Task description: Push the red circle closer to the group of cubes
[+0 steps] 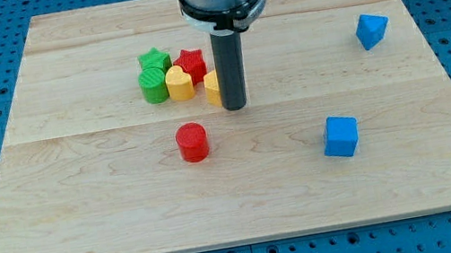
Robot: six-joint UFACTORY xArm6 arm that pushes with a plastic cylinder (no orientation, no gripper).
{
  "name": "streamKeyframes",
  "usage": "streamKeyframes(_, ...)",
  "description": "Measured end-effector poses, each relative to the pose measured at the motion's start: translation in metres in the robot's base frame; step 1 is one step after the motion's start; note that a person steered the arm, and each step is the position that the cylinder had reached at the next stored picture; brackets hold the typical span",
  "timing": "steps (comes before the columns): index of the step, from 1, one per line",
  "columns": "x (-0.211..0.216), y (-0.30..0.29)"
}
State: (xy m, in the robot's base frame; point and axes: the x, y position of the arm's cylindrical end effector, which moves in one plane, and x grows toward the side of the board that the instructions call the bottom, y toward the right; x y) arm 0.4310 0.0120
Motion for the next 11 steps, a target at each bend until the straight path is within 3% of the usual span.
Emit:
streamKeyframes(2,-0.018,0.0)
streamKeyframes(4,0.074,0.024)
streamKeyframes(5,0.105,-0.006)
streamKeyframes(6,0.106,-0.047)
streamKeyframes(8,0.06,-0.053)
streamKeyframes(11,0.055,-0.085)
